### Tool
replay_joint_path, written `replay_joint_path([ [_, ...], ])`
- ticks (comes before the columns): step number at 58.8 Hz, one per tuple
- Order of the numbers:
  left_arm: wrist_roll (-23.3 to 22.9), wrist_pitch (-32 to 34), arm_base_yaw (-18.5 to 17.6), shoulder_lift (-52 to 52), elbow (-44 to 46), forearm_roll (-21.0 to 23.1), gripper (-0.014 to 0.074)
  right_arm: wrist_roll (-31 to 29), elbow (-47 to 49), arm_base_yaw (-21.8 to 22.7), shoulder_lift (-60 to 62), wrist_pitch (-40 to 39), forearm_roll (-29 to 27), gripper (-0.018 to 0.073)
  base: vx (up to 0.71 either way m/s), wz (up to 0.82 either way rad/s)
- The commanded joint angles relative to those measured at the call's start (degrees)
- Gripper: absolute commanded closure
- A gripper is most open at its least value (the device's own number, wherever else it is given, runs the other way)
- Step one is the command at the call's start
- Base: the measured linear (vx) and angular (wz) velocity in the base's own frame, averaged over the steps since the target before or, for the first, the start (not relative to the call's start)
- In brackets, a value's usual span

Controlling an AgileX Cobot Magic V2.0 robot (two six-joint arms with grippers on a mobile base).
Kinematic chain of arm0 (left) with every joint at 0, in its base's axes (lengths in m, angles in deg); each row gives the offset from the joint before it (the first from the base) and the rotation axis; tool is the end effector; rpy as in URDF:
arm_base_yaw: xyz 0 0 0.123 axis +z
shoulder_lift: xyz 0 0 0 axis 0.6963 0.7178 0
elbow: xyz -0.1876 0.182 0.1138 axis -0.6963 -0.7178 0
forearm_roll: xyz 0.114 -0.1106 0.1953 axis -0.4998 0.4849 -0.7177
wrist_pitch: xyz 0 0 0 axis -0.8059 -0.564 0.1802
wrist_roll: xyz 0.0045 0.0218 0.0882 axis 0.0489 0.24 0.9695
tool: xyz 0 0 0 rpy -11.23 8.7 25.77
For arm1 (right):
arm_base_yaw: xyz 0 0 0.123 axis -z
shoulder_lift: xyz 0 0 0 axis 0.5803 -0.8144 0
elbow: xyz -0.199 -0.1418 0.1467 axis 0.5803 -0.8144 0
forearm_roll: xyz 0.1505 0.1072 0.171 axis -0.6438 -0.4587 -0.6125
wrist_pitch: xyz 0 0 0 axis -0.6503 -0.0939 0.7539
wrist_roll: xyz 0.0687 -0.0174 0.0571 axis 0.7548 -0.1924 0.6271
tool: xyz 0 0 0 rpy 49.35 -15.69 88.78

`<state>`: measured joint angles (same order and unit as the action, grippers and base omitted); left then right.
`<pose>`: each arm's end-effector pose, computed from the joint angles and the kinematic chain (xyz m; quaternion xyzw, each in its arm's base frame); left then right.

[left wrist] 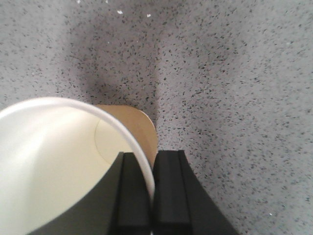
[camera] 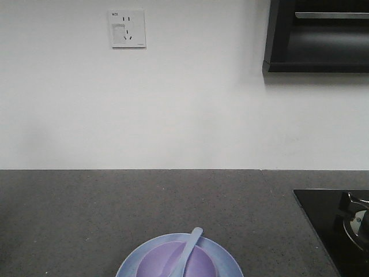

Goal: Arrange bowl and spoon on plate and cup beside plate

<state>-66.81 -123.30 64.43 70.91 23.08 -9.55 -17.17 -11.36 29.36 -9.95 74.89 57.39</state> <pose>0.2850 0.0968 0.3343 -0.0635 0.9851 0.0003 0.1597 0.1019 0.0250 0.3726 -0.0822 0.8083 0.0980 0.5747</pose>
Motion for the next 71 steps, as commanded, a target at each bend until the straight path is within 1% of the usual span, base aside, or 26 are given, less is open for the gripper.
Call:
replay_joint_path([
  [1,-0.09,1.35,-0.44,-4.46,1.80,1.34,0.0599,-0.38,1.52,0.35,-0.67,-4.25,-0.23,-0.0014,0.00,0.00],
  [6,-0.16,2.11,-1.33,-6.86,1.80,1.46,0.0596,-0.38,1.52,0.35,-0.67,-4.25,-0.23,-0.0014,0.00,0.00],
  [10,-0.16,2.67,-2.86,-8.69,1.93,1.81,0.0596,-0.38,1.52,0.35,-0.67,-4.25,-0.23,-0.0014,0.00,0.00],
  [14,-0.16,3.14,-4.98,-10.21,2.83,3.46,0.0596,-0.38,1.52,0.35,-0.67,-4.25,-0.23,-0.0014,0.00,0.00],
  [21,-0.09,3.41,-10.44,-11.26,6.61,8.06,0.0596,-0.38,1.52,0.35,-0.67,-4.25,-0.23,-0.0014,0.00,0.00],
  [23,-0.09,3.74,-12.51,-11.26,8.00,9.23,0.0596,-0.38,1.52,0.35,-0.67,-4.25,-0.23,-0.0014,0.00,0.00],
  [27,-0.09,5.35,-16.46,-11.26,9.76,10.20,0.0596,-0.38,1.52,0.35,-0.67,-4.25,-0.23,-0.0014,0.00,0.00],
  [35,-0.31,8.35,-23.67,-10.22,10.94,9.73,0.0596,-0.38,1.52,0.35,-0.67,-4.25,-0.23,-0.0014,0.00,0.00],
  [45,-0.71,7.14,-31.36,-6.06,10.94,9.73,0.0596,-0.38,1.52,0.35,-0.67,-4.25,-0.23,-0.0014,0.00,0.00],
  [50,-0.71,6.08,-35.00,-3.56,10.94,8.25,0.0596,-0.38,1.52,0.35,-0.67,-4.25,-0.23,-0.0014,0.00,0.00],
  [60,-0.77,2.23,-40.21,0.52,10.94,3.16,0.0596,-0.38,1.52,0.35,-0.67,-4.25,-0.23,-0.0014,0.00,0.00],
  [64,-0.77,1.31,-41.75,2.17,10.94,2.43,0.0596,-0.38,1.52,0.35,-0.67,-4.25,-0.23,-0.0014,0.00,0.00],
  [71,-0.77,0.46,-43.28,4.15,10.94,1.88,0.0596,-0.38,1.52,0.35,-0.67,-4.25,-0.23,-0.0014,0.00,0.00],
])
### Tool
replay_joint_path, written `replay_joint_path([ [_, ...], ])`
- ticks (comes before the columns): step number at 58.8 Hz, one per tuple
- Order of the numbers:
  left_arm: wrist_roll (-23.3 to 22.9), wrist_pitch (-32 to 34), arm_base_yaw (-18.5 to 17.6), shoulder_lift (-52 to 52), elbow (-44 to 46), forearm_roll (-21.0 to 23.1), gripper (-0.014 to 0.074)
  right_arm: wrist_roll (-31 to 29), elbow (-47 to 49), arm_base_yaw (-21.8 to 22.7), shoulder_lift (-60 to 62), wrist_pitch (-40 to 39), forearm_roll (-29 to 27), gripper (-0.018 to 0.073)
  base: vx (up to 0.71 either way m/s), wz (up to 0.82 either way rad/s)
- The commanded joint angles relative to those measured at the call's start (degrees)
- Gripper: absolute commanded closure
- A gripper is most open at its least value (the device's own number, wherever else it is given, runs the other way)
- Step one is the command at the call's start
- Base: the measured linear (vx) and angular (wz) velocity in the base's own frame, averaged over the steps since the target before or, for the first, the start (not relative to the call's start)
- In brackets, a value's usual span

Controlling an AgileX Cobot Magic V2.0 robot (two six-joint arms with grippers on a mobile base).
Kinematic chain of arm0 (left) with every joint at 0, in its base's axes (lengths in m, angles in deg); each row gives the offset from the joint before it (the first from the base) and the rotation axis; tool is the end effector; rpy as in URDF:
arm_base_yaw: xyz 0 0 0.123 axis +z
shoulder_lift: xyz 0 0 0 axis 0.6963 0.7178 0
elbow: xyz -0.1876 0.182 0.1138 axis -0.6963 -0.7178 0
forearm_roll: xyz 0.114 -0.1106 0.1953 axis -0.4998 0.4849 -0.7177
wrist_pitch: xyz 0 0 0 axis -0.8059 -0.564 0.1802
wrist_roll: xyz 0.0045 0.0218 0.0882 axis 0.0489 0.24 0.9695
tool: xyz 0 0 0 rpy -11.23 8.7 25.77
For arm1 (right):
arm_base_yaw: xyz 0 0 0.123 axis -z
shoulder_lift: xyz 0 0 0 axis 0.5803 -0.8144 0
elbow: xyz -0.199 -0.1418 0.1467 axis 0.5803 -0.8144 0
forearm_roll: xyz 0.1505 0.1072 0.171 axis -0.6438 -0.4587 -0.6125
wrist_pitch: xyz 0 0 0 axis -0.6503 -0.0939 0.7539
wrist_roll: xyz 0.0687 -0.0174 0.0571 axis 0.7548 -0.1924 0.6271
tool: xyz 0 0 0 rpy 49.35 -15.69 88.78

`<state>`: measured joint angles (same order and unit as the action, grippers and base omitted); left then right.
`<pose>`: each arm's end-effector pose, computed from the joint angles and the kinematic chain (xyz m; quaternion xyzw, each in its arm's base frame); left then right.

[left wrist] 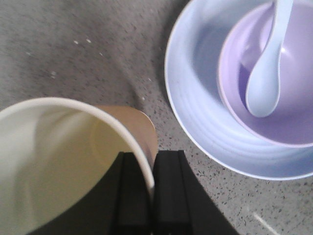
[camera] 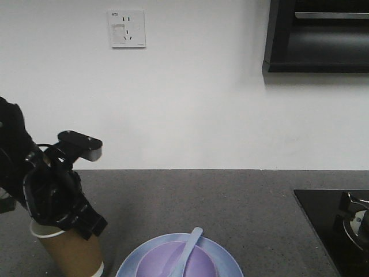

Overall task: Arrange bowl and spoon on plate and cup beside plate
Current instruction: 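Place the paper cup beside the plate and release it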

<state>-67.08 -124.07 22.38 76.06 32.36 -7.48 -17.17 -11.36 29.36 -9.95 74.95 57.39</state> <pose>0.3020 -0.1326 0.3513 0.2895 0.9376 -0.0775 0.1764 0.1019 0.0250 0.3726 -0.0823 0.8086 0.0980 0.5743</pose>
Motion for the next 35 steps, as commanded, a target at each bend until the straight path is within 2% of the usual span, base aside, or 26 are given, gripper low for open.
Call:
replay_joint_path([
  [1,-0.50,1.16,-1.44,-0.64,1.67,-0.33,0.0596,-0.38,1.52,0.35,-0.67,-4.30,-0.23,-0.0014,0.00,0.00],
  [11,-0.50,0.96,-2.83,1.13,1.67,-1.01,0.0596,-0.38,1.52,0.35,-0.67,-4.30,-0.23,-0.0014,0.00,0.00],
  [23,-0.50,0.21,-2.83,1.95,1.67,-0.76,0.0582,-0.38,1.52,0.35,-0.67,-4.30,-0.23,-0.0014,0.00,0.00],
  [35,-1.81,0.21,-2.78,1.95,1.67,-0.76,0.0508,-0.38,1.52,0.35,-0.67,-4.30,-0.23,-0.0014,0.00,0.00],
])
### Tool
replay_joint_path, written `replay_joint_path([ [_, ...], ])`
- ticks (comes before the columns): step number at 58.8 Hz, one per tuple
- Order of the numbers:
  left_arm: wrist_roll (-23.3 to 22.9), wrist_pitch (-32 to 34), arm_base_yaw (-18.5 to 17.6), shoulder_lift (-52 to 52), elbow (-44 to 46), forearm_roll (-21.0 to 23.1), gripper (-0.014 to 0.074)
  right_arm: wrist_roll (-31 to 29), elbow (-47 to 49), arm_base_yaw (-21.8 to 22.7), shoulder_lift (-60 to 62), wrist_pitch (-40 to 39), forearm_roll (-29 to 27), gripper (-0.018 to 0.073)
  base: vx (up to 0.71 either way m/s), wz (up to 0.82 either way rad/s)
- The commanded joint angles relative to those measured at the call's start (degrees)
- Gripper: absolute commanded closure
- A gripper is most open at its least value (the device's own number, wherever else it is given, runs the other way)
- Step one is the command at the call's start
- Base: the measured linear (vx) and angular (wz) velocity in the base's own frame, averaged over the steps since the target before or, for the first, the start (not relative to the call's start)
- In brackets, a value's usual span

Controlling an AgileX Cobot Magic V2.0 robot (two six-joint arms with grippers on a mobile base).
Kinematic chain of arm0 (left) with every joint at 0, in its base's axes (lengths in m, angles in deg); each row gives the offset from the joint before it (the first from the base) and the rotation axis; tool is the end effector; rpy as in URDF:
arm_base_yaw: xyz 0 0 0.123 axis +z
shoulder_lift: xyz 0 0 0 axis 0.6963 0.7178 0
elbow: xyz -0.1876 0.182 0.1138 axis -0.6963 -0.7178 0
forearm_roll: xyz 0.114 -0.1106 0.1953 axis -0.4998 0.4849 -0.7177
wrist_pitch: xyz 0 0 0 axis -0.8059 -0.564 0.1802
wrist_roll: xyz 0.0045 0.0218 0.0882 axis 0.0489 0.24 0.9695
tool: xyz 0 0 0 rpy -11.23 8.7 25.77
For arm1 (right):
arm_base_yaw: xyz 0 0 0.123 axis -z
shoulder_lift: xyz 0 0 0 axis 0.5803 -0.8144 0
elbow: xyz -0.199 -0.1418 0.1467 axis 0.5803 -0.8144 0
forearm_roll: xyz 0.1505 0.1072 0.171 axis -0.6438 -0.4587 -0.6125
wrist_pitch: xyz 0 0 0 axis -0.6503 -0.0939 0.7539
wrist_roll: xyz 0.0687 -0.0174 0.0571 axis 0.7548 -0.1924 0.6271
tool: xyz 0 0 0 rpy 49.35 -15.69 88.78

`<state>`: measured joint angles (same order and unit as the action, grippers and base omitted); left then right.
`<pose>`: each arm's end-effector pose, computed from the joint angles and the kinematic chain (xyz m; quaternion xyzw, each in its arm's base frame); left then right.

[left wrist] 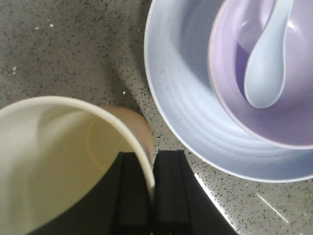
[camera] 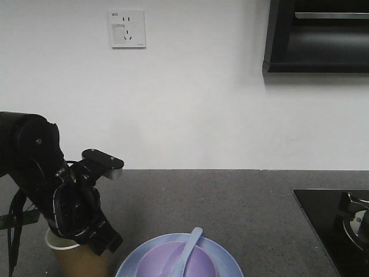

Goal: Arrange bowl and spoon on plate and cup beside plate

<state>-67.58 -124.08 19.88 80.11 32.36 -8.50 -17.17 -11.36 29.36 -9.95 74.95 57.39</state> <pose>0.3105 -0.1505 0.3273 0.3072 0.9386 -0.0697 0.1405 0.1019 0.0250 0.3726 -0.0823 0.8086 0.0980 0.5743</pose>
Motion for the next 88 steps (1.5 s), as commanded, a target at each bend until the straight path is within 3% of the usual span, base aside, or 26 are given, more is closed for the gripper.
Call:
replay_joint_path([
  [1,-1.42,0.22,-0.27,-2.10,1.67,0.26,0.0499,-0.38,1.52,0.35,-0.67,-4.30,-0.23,-0.0014,0.00,0.00],
  [25,-1.47,0.39,-0.27,-4.29,2.76,0.26,0.0124,-0.38,1.52,0.35,-0.67,-4.30,-0.23,-0.0014,0.00,0.00],
  [35,-1.47,0.66,-0.27,-6.72,7.29,0.26,0.0085,-0.32,1.52,0.35,-0.67,-4.31,-0.23,-0.0014,0.00,0.00],
  [47,-1.32,3.85,-0.27,-11.08,14.11,0.04,0.0106,-0.32,1.52,0.35,-0.67,-4.31,-0.23,-0.0014,0.00,0.00],
  [57,-4.34,15.76,-0.27,-17.87,13.08,0.04,0.0179,-0.32,1.52,0.35,-0.67,-4.31,-0.23,-0.0014,0.00,0.00],
  [73,-4.99,34.85,-0.27,-32.76,-3.06,0.45,0.0431,-0.32,1.52,0.35,-0.67,-4.31,-0.23,-0.0014,0.00,0.00],
  [88,-4.91,33.92,-0.27,-39.35,-12.57,0.70,0.0548,-0.32,1.52,0.35,-0.67,-4.31,-0.23,-0.0014,0.00,0.00],
])
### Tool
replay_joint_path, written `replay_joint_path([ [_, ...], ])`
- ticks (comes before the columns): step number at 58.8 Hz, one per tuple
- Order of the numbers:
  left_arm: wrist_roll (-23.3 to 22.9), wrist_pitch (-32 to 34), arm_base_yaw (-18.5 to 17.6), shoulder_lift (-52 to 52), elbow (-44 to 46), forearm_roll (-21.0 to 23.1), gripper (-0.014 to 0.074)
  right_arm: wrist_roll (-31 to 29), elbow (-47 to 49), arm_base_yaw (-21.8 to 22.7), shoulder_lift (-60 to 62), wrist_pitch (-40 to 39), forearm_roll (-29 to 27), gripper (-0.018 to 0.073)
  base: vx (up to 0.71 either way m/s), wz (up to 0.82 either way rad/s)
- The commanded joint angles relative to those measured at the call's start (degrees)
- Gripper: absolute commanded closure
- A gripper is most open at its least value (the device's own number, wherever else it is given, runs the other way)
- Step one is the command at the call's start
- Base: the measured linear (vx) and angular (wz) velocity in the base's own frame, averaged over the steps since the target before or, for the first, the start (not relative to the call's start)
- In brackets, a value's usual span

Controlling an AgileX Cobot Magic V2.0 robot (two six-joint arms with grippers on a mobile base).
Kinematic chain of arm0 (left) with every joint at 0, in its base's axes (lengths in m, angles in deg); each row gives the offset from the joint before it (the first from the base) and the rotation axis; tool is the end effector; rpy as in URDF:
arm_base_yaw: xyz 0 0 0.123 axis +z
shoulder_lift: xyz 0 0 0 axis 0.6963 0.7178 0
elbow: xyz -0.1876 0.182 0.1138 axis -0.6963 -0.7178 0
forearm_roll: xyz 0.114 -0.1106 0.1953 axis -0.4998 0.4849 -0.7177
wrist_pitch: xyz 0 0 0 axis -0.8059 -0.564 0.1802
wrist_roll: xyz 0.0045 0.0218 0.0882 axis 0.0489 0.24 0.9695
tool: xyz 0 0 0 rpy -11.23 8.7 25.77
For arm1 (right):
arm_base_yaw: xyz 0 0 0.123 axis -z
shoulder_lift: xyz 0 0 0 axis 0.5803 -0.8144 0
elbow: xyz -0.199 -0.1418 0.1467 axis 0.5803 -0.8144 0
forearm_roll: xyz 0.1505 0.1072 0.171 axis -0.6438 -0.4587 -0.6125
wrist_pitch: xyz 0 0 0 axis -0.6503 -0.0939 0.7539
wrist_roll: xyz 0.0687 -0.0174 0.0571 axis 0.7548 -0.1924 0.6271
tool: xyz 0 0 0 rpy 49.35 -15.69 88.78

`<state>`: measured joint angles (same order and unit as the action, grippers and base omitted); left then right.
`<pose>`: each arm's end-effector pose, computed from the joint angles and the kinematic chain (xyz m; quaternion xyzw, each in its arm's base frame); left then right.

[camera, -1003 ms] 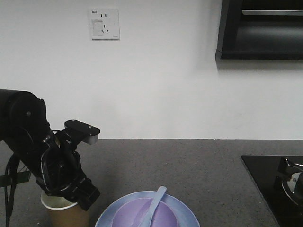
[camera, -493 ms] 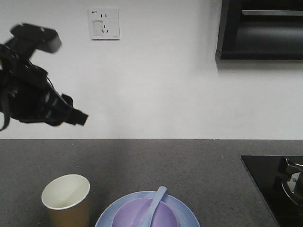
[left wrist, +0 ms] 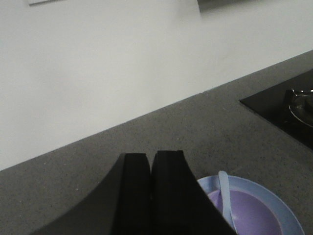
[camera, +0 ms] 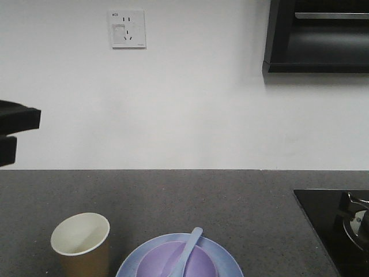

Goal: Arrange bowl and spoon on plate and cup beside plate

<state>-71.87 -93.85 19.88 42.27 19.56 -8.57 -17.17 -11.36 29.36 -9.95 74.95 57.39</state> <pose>0.1718 -0.0847 0.4743 0.2181 0.7770 -0.1328 0.5754 0.1019 0.0250 0.3726 -0.0823 0.8086 0.0980 0.5743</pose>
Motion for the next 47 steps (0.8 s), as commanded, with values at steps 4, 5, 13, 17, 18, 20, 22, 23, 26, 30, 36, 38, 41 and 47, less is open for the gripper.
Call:
replay_joint_path([
  [4,-0.62,2.19,-0.27,-1.73,-0.17,0.83,0.0556,-0.32,1.52,0.35,-0.67,-4.31,-0.23,-0.0014,0.00,0.00],
  [5,-0.62,1.89,-0.27,-1.73,-0.17,0.83,0.0556,-0.32,1.52,0.35,-0.67,-4.31,-0.23,-0.0014,0.00,0.00],
  [13,-0.62,0.55,-0.27,-1.73,-0.17,0.83,0.0556,-0.32,1.52,0.35,-0.67,-4.31,-0.23,-0.0014,0.00,0.00],
  [17,-0.62,0.50,-0.27,-1.73,-0.17,0.48,0.0556,-0.32,1.52,0.35,-0.67,-4.31,-0.23,-0.0014,0.00,0.00],
  [18,-0.62,0.50,-0.27,-1.73,-0.17,0.25,0.0556,-0.32,1.52,0.35,-0.67,-4.31,-0.23,-0.0014,0.00,0.00],
  [20,-0.62,0.57,-0.27,-1.73,-0.17,0.07,0.0556,-0.32,1.52,0.35,-0.67,-4.31,-0.23,-0.0014,0.00,0.00],
  [22,-0.62,0.55,-0.27,-1.65,-0.19,0.12,0.0556,-0.32,1.52,0.35,-0.67,-4.31,-0.23,-0.0014,0.00,0.00],
  [23,-0.62,0.55,-0.27,-1.57,-0.24,0.13,0.0556,-0.32,1.52,0.35,-0.67,-4.31,-0.23,-0.0014,0.00,0.00],
  [26,-0.62,1.93,-0.23,-1.68,-1.00,-0.15,0.0563,-0.32,1.52,0.35,-0.67,-4.31,-0.23,-0.0014,0.00,0.00],
  [30,-0.62,8.45,-0.23,-3.49,-4.65,-1.41,0.0587,-0.32,1.52,0.35,-0.67,-4.31,-0.23,-0.0014,0.00,0.00],
  [36,-0.68,25.78,1.24,-8.78,-15.67,-3.09,0.0604,-0.32,1.52,0.35,-0.67,-4.31,-0.23,-0.0014,0.00,0.00],
  [38,-0.68,31.74,2.17,-11.05,-20.06,-3.09,0.0605,-0.32,1.52,0.35,-0.67,-4.31,-0.23,-0.0014,0.00,0.00],
  [41,-0.68,39.55,3.78,-14.79,-26.98,-3.09,0.0603,-0.32,1.52,0.35,-0.67,-4.31,-0.23,-0.0014,0.00,0.00],
  [47,-0.64,47.23,7.79,-22.23,-38.46,-3.09,0.0603,-0.32,1.52,0.35,-0.67,-4.31,-0.23,-0.0014,0.00,0.00],
])
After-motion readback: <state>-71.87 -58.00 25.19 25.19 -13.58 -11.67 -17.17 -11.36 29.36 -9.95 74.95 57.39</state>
